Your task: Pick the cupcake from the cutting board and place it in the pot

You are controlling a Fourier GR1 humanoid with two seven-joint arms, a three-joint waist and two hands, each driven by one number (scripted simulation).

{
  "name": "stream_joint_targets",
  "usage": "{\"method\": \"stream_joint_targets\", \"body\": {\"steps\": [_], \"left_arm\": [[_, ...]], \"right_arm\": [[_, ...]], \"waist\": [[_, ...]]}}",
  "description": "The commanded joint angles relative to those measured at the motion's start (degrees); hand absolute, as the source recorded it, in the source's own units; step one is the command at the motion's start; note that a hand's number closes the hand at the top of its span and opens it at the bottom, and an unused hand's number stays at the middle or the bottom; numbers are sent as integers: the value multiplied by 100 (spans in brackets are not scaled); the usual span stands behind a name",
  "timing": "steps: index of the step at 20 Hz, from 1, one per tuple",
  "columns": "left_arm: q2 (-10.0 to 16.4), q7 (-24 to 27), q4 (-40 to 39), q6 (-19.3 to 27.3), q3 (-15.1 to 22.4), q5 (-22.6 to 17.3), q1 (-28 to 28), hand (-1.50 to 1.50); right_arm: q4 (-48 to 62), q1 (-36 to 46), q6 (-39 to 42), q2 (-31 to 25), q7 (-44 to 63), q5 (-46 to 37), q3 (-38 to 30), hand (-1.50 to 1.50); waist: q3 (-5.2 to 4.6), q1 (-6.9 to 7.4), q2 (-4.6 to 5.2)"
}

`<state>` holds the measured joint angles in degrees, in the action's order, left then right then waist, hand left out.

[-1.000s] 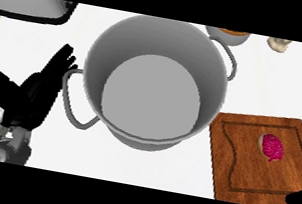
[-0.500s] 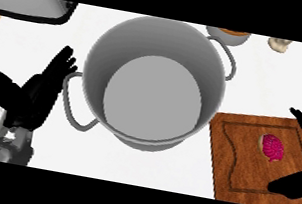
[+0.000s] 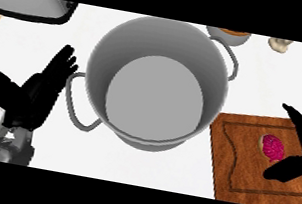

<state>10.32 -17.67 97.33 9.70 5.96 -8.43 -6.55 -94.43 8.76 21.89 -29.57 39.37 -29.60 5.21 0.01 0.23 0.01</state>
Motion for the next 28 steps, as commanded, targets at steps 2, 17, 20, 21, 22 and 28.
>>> {"method": "stream_joint_targets", "body": {"steps": [2,17,20,21,22,28], "left_arm": [[-27,-24,-220,-150,-248,-4,-219,0],[-290,10,-279,-367,-413,272,-222,0],[-283,-151,-46,-235,-365,321,-84,0],[-284,7,-379,-366,-469,196,-244,0],[-301,-133,331,-316,-240,348,298,0],[-446,15,-4,-497,-318,386,143,0]], "right_arm": [[593,166,1,385,-110,-536,225,-150],[1751,421,48,821,-724,-1308,-144,-150],[1053,102,63,557,-1433,-988,-186,150],[1767,502,-428,775,-1642,-1303,-69,150],[1372,298,-303,696,-1571,-1314,-98,150],[1286,361,-81,894,-1550,-1571,-184,150]], "waist": [[-1,-11,3],[-1,-13,1],[0,-27,-4],[1,3,10],[0,3,-5],[-1,-15,-3]]}}
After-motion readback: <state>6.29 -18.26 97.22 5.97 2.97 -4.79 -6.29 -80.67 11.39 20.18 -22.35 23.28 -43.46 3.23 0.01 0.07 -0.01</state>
